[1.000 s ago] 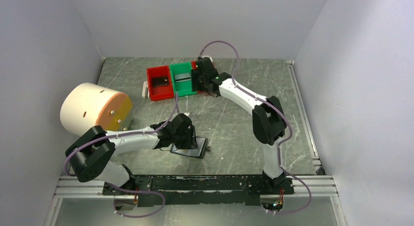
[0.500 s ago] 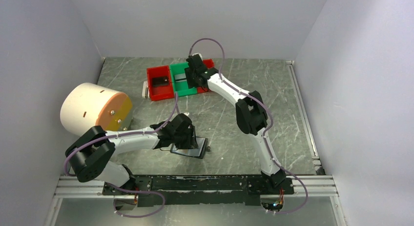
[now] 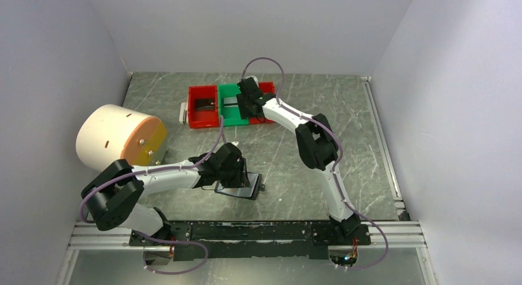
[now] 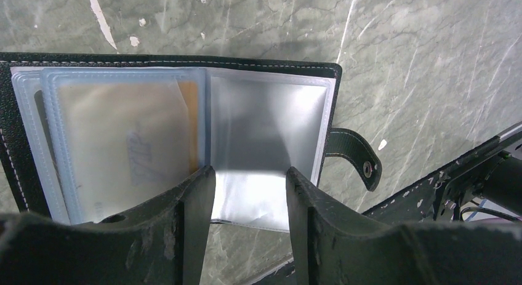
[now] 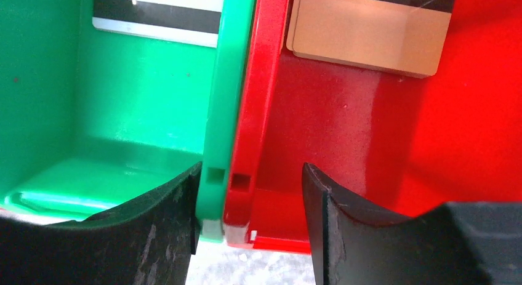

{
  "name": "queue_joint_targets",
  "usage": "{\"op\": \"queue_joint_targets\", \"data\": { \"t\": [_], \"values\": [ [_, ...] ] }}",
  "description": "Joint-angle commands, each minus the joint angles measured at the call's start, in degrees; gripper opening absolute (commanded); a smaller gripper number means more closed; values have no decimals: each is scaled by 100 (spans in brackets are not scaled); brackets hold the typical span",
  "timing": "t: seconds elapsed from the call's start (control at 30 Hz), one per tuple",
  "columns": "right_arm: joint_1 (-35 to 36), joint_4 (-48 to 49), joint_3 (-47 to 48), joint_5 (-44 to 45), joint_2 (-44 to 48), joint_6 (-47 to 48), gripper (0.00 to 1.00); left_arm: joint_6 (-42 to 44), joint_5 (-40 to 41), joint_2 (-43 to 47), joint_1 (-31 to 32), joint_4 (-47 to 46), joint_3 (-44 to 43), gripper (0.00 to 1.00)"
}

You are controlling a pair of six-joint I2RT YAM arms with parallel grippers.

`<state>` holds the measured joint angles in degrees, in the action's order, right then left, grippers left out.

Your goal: Take the credit cards out of the card holder

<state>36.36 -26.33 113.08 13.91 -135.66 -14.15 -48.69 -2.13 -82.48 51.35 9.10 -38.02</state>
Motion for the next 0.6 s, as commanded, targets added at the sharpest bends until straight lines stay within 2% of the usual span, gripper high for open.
{"op": "queue_joint_targets", "data": {
  "t": [0.0,0.27,0.47,0.57],
  "values": [
    [15,-99,-794,-26,590,-128,59,12,-24,125,-2,-62,-8,52],
    [39,274,-2311,139,1669,-295,59,51,-292,138,47,-291,58,53],
    [39,138,-2618,-46,2598,-334,60,35,-470,-40,154,-467,-39,53],
    [37,178,-2868,-447,3122,-461,61,34,-448,-75,183,-446,-136,52]
  ]
}}
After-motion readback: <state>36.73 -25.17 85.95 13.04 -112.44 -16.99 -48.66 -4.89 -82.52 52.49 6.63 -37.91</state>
